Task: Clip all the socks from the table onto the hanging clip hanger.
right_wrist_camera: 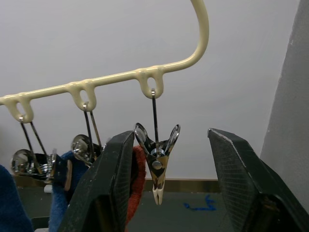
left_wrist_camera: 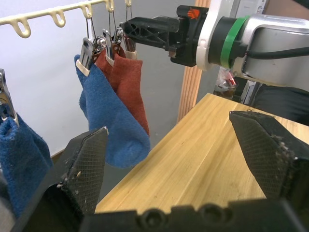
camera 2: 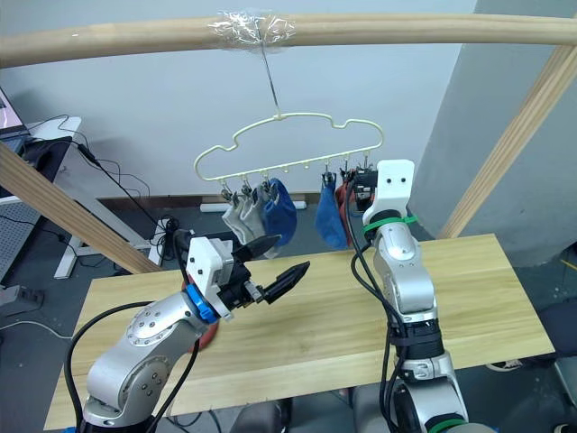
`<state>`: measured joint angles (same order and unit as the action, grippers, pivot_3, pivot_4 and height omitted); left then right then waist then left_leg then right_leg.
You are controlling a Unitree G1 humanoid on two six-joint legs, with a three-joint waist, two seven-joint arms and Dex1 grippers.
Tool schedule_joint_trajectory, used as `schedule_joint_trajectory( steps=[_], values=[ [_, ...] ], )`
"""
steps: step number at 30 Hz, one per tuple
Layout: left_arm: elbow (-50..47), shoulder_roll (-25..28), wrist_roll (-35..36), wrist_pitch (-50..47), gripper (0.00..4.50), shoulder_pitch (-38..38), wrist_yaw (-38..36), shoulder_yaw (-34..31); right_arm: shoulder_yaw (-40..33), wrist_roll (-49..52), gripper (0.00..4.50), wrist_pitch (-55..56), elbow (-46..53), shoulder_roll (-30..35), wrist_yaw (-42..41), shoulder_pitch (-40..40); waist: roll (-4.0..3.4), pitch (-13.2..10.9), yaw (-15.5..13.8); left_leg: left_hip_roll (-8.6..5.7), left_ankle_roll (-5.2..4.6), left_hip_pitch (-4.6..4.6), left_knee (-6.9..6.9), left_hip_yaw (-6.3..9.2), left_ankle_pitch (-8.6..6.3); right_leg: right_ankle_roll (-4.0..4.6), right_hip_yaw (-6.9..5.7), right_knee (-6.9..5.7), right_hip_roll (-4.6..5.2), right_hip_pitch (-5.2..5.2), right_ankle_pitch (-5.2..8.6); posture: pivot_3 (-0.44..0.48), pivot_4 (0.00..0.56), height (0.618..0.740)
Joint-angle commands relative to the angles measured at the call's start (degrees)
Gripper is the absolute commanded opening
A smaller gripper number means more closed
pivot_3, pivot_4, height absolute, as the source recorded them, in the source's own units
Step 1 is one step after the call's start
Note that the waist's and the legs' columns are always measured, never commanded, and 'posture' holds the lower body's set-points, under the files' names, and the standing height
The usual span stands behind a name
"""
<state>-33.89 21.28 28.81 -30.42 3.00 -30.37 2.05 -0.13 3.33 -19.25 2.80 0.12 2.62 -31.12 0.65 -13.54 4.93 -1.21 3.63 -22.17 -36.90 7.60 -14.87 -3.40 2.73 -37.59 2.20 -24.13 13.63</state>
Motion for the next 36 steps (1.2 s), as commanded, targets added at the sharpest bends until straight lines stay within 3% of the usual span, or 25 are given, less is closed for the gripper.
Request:
schedule_joint_trajectory(
  steps=[1,14,17,21,23,31,36],
  values=[
    [-2.6,0.5,-0.3,1.0,4.5,0.1,0.3,0.3,-0.4,-0.1,2.52,2.1,0.6,-0.4,0.1,-1.6,0.0,0.0,0.0,0.0,0.0,0.0,0.0,0.0,0.0,0.0,0.0,0.0,0.0,0.0,0.0,-0.046,0.215,0.74],
    [-2.7,0.4,-0.8,1.1,4.5,0.2,0.8,0.8,-0.9,0.3,2.52,3.7,-2.5,-1.3,0.1,-3.4,0.0,0.0,0.0,0.0,0.0,0.0,0.01,0.01,0.0,0.01,-0.01,-0.01,0.0,-0.01,0.0,-0.031,0.221,0.74],
    [-2.7,0.3,-0.8,1.1,4.5,0.3,1.0,0.7,-1.1,0.4,1.91,4.0,-2.9,-1.4,0.0,-3.7,0.0,0.0,-0.1,0.0,0.0,0.0,0.01,0.02,0.0,0.01,-0.01,-0.02,0.0,-0.01,0.0,-0.028,0.22,0.74],
    [-2.7,0.4,-0.7,1.1,4.5,0.3,1.0,0.7,-1.2,0.3,0.54,4.4,-3.4,-1.4,-0.1,-4.0,-0.01,0.0,-0.1,0.0,0.0,0.0,0.01,0.02,0.0,0.01,-0.01,-0.02,0.0,-0.01,0.0,-0.029,0.22,0.74],
    [-2.8,0.3,-0.8,1.2,4.5,0.1,1.1,0.9,-1.2,0.2,0.06,4.7,-3.6,-1.2,-0.2,-4.0,-0.01,0.0,-0.1,0.0,0.0,0.0,0.01,0.02,0.0,0.01,-0.01,-0.02,0.0,-0.01,0.0,-0.028,0.221,0.74],
    [-2.5,-0.1,-2.1,1.7,4.5,-0.4,1.6,2.1,-1.2,0.2,0.03,3.8,-2.7,0.1,-1.2,-3.5,-0.01,0.0,-0.1,0.0,0.0,0.0,0.01,0.02,0.0,0.01,-0.01,-0.02,0.0,0.0,0.0,-0.038,0.218,0.74],
    [3.8,2.5,-8.1,1.6,4.5,-2.5,4.1,1.4,-2.0,2.8,0.03,-4.2,-0.3,6.7,-8.5,-3.8,-0.01,0.0,-0.1,-0.01,0.0,0.0,0.0,0.03,0.0,0.01,-0.01,-0.02,0.0,0.0,0.0,-0.058,0.222,0.74]
  ],
)
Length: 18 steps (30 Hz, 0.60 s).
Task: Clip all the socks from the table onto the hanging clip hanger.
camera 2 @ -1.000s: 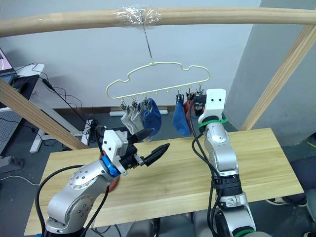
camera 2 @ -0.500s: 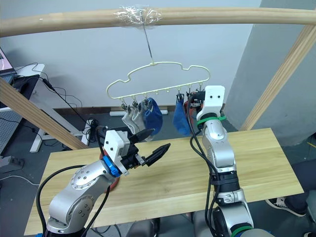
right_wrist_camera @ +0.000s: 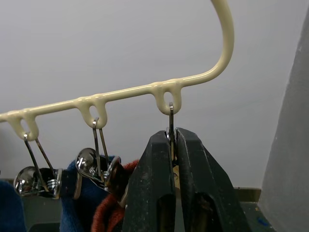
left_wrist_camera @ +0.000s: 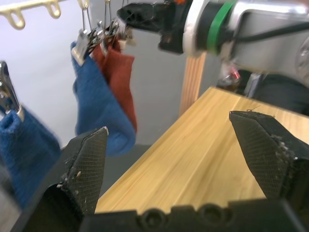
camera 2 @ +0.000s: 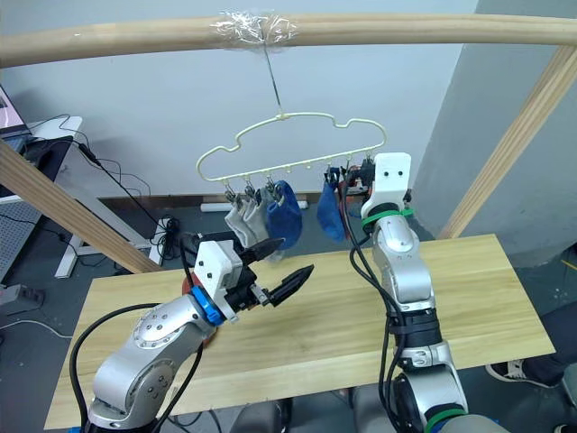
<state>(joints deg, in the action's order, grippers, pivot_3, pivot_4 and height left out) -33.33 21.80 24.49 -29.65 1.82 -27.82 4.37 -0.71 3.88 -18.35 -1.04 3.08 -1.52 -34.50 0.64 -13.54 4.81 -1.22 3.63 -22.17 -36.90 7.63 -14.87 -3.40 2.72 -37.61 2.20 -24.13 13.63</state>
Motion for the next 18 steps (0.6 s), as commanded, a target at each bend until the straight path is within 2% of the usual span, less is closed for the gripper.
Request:
schedule_joint_trajectory(
  steps=[1,5,12,18],
  values=[
    [5.3,2.5,-4.9,0.9,4.5,-1.6,2.1,-1.5,-1.9,3.3,0.03,-7.8,4.3,5.5,-6.2,-0.5,0.0,0.0,0.0,0.0,0.0,0.01,0.0,0.01,0.0,0.0,-0.01,0.0,0.0,0.01,0.0,-0.064,0.223,0.74],
    [16.6,5.0,-9.0,3.8,4.5,-1.0,2.9,-4.1,-4.5,10.1,0.03,-20.4,7.7,12.5,-13.3,-1.9,0.0,0.0,-0.1,-0.01,-0.01,0.05,-0.03,0.05,0.0,-0.02,-0.05,0.0,0.0,0.06,0.03,-0.086,0.222,0.74],
    [38.4,7.4,-17.4,13.7,4.5,4.5,5.0,-5.4,-10.3,21.6,0.03,-42.9,12.2,16.1,-15.3,-7.6,0.0,0.0,-0.1,-0.01,-0.01,0.04,-0.02,0.05,0.0,0.01,-0.07,0.01,0.01,0.05,0.01,-0.111,0.218,0.74],
    [55.7,6.9,-19.7,16.4,4.5,9.7,7.9,-7.6,-11.9,24.6,0.03,-49.8,14.3,16.9,-14.2,-9.3,0.01,0.0,0.0,-0.03,-0.02,-0.02,0.02,0.03,-0.01,0.01,-0.09,0.03,0.07,0.0,0.0,-0.13,0.209,0.74]
  ],
)
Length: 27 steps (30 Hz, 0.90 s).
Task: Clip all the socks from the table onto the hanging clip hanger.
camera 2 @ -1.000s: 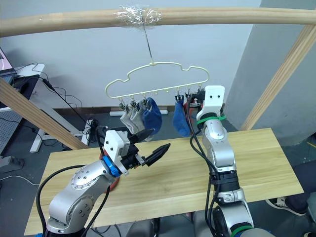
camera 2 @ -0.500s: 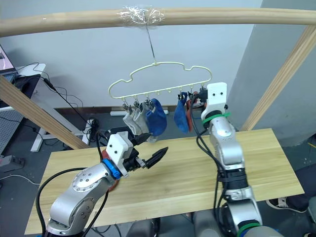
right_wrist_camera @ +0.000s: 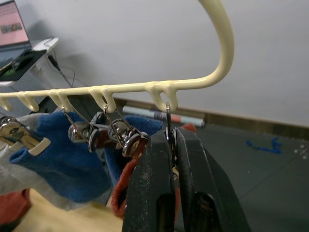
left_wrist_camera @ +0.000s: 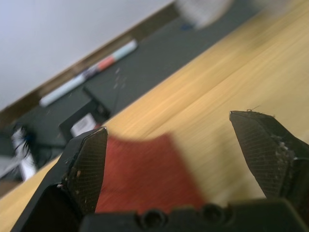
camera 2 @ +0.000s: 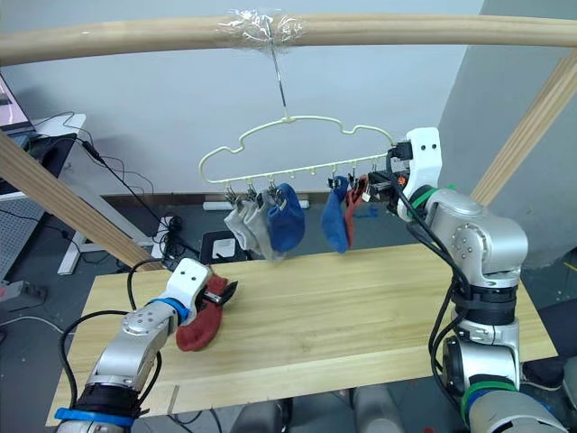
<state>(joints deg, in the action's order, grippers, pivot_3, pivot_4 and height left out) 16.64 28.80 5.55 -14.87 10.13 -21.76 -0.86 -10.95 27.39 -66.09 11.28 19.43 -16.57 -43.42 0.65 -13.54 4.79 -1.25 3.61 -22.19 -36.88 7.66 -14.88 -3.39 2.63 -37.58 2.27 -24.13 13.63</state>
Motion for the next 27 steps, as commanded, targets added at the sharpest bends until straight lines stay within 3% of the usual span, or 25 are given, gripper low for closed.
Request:
schedule_joint_trajectory(
  steps=[1,8,13,21,26,27],
  values=[
    [7.4,-0.5,-0.6,1.7,4.5,2.0,2.4,-2.9,-1.8,1.2,0.03,-2.3,2.1,0.6,1.1,-0.4,0.0,0.0,0.1,0.0,0.0,-0.01,0.0,0.01,0.0,0.0,0.0,0.0,0.0,0.0,0.0,-0.132,0.209,0.74],
    [18.3,-2.2,0.8,-0.8,4.5,5.8,-2.2,-3.3,-2.4,1.4,0.03,-3.1,3.2,-1.2,3.7,0.1,-0.01,0.1,0.0,-0.05,0.0,0.0,-0.06,0.0,0.0,-0.03,-0.04,-0.05,0.07,0.01,-0.01,-0.135,0.203,0.74],
    [16.1,-2.2,0.7,-3.2,3.34,4.3,-7.2,-1.6,-2.9,1.6,0.0,-3.6,3.7,-1.9,4.5,0.1,-0.12,0.1,0.1,-0.04,0.0,0.14,-0.05,-0.02,0.0,-0.03,-0.02,-0.13,0.06,0.06,-0.01,-0.138,0.201,0.74],
    [9.7,-2.6,1.0,-3.2,1.36,0.1,-7.7,-2.5,-3.0,1.2,0.0,-2.2,2.2,-1.8,4.8,-0.3,-0.27,0.2,0.2,-0.03,0.01,0.17,-0.04,-0.05,0.0,-0.03,0.02,-0.13,0.06,0.07,-0.01,-0.126,0.2,0.74],
    [-0.8,-3.5,3.4,-3.1,0.06,-2.8,-9.7,-2.8,-2.8,1.1,0.0,-1.6,1.4,-1.2,4.2,-0.4,-0.27,0.2,0.1,-0.03,0.01,0.15,-0.03,-0.04,0.0,-0.03,0.02,-0.11,0.06,0.06,-0.01,-0.118,0.204,0.74],
    [-4.2,-4.1,4.8,-3.6,0.02,-3.4,-10.5,-3.0,-2.9,1.2,0.0,-1.7,1.1,-0.9,4.0,-0.6,-0.26,0.2,0.1,-0.03,0.01,0.13,-0.03,-0.03,0.0,-0.03,0.02,-0.11,0.06,0.06,-0.01,-0.116,0.204,0.74]
  ],
)
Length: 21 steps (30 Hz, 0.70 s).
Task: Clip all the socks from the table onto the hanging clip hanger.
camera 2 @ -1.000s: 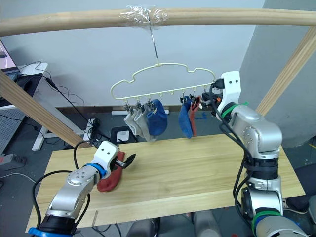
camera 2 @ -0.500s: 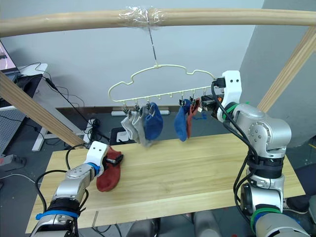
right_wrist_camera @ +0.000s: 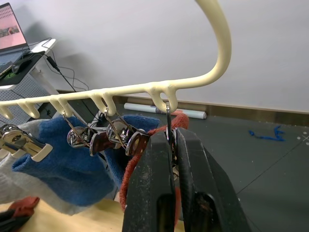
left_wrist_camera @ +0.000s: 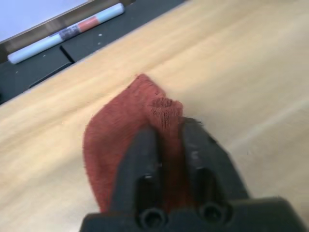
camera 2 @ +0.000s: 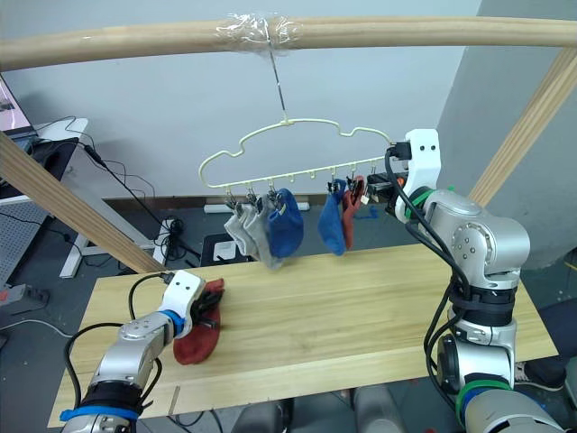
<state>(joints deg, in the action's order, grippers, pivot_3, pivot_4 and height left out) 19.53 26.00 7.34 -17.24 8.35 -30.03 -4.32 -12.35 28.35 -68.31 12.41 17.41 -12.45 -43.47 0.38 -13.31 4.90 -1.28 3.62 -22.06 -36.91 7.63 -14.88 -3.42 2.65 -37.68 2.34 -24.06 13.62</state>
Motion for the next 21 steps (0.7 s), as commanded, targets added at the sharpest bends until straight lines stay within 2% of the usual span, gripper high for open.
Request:
schedule_joint_trajectory(
  steps=[1,5,8,11,16,21],
  values=[
    [-10.0,-1.8,4.2,-2.2,0.02,-2.0,-2.7,0.3,-1.6,0.4,0.0,0.4,-0.2,1.4,-0.3,-0.7,0.02,0.0,-0.1,0.0,0.0,-0.04,-0.01,0.01,0.0,0.0,-0.01,0.03,0.0,-0.01,0.0,-0.116,0.204,0.74],
    [-23.7,-5.7,11.5,-8.5,0.02,-1.8,-3.6,0.1,-4.2,1.9,0.0,-2.3,-2.1,1.9,0.2,-3.2,0.09,-0.1,-0.2,0.0,0.0,-0.18,-0.04,0.08,0.0,0.0,-0.06,0.06,0.0,-0.04,0.0,-0.115,0.205,0.74],
    [-32.6,-7.9,13.7,-10.9,0.02,-0.8,-4.4,4.1,-7.8,3.8,0.0,-6.6,-3.3,0.7,1.8,-5.6,0.09,-0.1,-0.2,0.0,0.0,-0.22,-0.05,0.06,0.0,0.01,-0.06,0.07,0.0,-0.05,-0.01,-0.124,0.204,0.74],
    [-37.4,-11.9,15.0,-11.7,0.02,1.7,-3.0,7.9,-12.1,5.1,0.0,-12.6,-3.1,-1.5,4.1,-8.0,0.09,-0.1,-0.1,-0.01,0.0,-0.22,-0.04,0.04,0.0,0.01,-0.05,0.07,-0.01,-0.05,-0.01,-0.134,0.204,0.74],
    [-37.1,-18.0,10.6,-6.8,0.02,6.4,-0.1,15.2,-20.5,4.8,0.0,-22.9,-1.2,-6.8,8.0,-12.3,0.09,-0.1,0.0,-0.01,0.0,-0.25,-0.03,0.03,0.0,0.02,-0.05,0.05,-0.03,-0.08,-0.01,-0.153,0.204,0.74],
    [-30.7,-21.6,5.6,0.3,0.02,10.5,0.1,20.3,-24.5,5.8,0.0,-24.2,-1.0,-9.8,11.9,-14.2,0.07,0.0,0.1,-0.01,-0.01,-0.26,-0.04,0.01,0.0,0.02,-0.03,0.06,-0.05,-0.08,-0.01,-0.173,0.204,0.74]
  ],
)
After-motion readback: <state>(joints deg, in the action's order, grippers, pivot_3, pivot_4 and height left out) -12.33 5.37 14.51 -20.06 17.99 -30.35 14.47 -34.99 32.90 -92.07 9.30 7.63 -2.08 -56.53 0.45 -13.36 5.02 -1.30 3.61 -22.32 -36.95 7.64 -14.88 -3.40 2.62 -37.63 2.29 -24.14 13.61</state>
